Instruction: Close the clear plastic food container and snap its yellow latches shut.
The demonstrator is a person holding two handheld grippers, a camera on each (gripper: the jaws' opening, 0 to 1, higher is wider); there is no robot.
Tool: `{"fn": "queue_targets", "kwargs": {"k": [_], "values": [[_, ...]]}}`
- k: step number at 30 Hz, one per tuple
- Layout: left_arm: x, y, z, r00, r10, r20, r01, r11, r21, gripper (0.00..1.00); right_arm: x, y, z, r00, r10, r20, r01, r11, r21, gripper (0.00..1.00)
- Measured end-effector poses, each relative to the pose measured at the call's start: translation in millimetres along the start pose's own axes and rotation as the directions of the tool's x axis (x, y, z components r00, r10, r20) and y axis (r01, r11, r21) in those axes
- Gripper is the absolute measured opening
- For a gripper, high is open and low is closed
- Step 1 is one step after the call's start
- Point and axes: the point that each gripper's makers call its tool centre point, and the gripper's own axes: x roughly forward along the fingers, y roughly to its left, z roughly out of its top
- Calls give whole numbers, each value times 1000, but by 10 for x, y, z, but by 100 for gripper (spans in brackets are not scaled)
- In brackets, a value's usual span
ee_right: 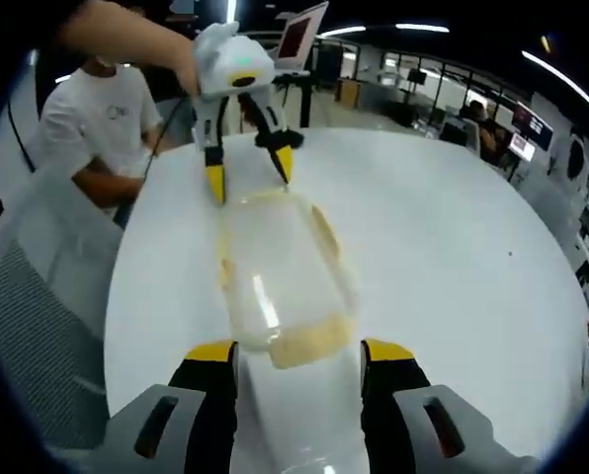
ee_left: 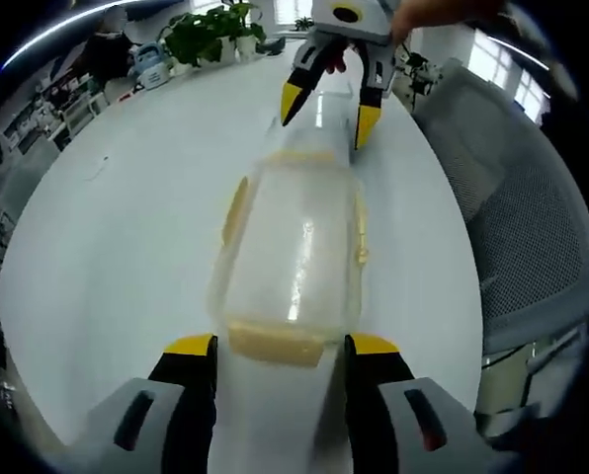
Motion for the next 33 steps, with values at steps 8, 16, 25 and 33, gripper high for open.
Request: {"fn": "queue_targets", "kwargs": {"k": [8, 16, 25, 33], "values": [[80, -59, -57, 999, -28, -43, 29, 999, 45, 52, 99, 54, -40, 997, 51, -57, -55, 996, -72, 50], [85, -30, -26, 998, -28, -55, 32, 996, 85, 52, 159, 27, -75, 994, 62, -87, -70, 993, -91, 50], [101, -6, -50, 997, -42, -59, 47, 995, 90, 52, 238, 0, -94, 989, 94, -111, -105, 990, -97, 51], [119, -33, -37, 995, -80, -63, 85, 992, 90, 51, 322, 64, -114, 977, 157, -143, -172, 980, -100, 50]]}}
